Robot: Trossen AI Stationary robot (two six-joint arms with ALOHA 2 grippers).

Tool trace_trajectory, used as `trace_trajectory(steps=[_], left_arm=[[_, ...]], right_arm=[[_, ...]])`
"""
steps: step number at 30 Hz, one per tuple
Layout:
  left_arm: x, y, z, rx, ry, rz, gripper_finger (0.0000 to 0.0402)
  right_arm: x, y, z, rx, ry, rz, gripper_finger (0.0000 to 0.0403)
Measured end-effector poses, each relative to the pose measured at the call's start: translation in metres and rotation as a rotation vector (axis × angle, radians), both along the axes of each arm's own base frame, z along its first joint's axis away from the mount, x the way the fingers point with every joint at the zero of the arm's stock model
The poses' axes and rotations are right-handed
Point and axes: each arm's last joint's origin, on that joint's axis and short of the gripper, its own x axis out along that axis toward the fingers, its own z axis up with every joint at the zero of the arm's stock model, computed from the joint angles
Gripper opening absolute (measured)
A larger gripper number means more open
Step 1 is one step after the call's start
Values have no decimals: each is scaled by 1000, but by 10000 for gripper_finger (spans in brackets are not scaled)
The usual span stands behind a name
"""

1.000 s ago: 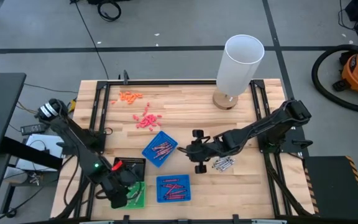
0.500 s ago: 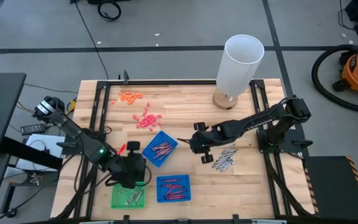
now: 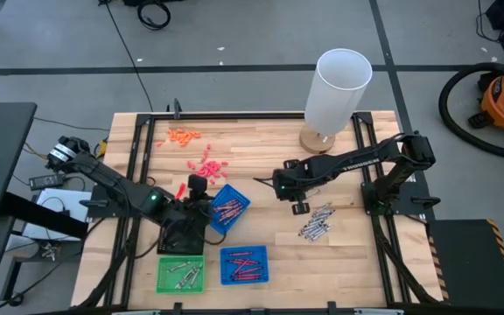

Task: Sort crayons
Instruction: Put the white crayon into the green bin

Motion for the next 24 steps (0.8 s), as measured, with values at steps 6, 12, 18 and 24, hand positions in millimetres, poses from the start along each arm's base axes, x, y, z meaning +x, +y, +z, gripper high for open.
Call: trace_trajectory(steps=[6,12,18,24], left_arm=[[3,5,5,-4,16,-77,126],[8,12,7,-49,27,-120,126],[5,17,-14,-61,-3,-163,126],[-8,26,-16,-83,-94,-149,126]], right_arm=[[3,1,1,17,-34,5,135],[-4,1,-1,24,41,-38,173],[-13,2,-3,18,132,-43,196],[-22,7,-3,-51,219,-26,194]])
